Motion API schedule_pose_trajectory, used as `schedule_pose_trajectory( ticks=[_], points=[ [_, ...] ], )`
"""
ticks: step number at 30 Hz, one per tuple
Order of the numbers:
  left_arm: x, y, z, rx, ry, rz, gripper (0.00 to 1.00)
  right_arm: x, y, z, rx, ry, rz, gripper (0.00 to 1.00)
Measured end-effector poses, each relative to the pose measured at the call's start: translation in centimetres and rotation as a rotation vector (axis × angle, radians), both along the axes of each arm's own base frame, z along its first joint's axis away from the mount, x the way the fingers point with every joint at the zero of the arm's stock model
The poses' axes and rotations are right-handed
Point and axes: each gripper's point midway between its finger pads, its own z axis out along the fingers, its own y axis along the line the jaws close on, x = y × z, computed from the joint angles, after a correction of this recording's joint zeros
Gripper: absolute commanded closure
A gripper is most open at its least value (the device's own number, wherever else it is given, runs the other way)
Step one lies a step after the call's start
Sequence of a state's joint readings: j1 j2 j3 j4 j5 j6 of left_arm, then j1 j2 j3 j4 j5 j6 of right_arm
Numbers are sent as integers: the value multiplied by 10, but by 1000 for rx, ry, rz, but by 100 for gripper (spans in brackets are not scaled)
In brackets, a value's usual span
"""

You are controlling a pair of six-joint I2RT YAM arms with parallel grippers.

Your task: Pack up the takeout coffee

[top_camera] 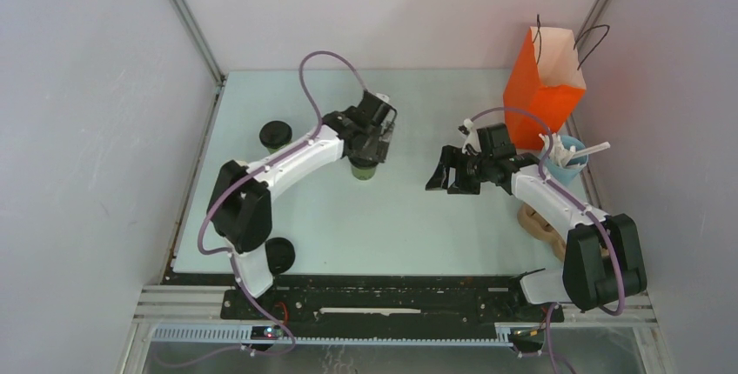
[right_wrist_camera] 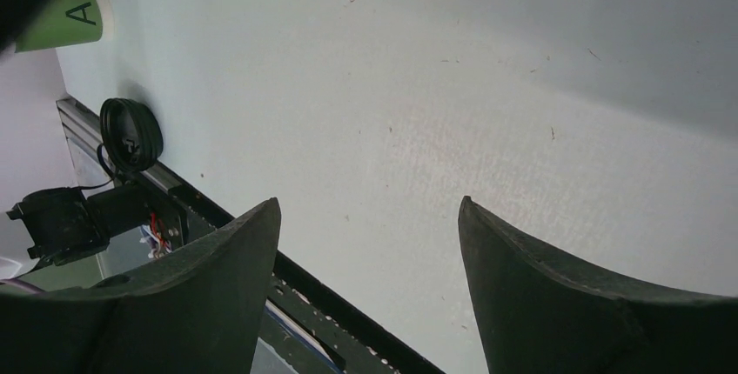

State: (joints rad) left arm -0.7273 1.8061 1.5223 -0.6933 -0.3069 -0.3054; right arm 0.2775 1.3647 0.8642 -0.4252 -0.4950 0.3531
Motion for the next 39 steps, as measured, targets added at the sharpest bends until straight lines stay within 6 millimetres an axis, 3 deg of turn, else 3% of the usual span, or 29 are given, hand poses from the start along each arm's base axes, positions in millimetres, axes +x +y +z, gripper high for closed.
schedule_pose_trajectory(
  ticks=[9, 14, 17, 25, 32, 36, 39],
  points=[
    [65, 118, 8, 18, -46, 315, 22, -5, 6, 0, 2, -4, 22, 16],
    [82, 155, 15, 9, -87, 412, 22, -9, 11, 6, 8, -21, 43, 16],
    [88, 162, 16, -1, -102, 432, 19, -13, 17, 11, 10, -39, 63, 14],
    [91, 157, 17, -26, -107, 420, 3, -26, 17, 28, -15, -92, 73, 10],
    [88, 154, 16, -36, -91, 408, 0, -32, 7, 51, -60, -134, 39, 9],
    [74, 149, 25, -67, -57, 379, 0, -15, -7, 81, -119, -200, -36, 9],
    [59, 137, 67, -145, -91, 329, 0, 17, -32, 121, -168, -301, -163, 9]
  ],
)
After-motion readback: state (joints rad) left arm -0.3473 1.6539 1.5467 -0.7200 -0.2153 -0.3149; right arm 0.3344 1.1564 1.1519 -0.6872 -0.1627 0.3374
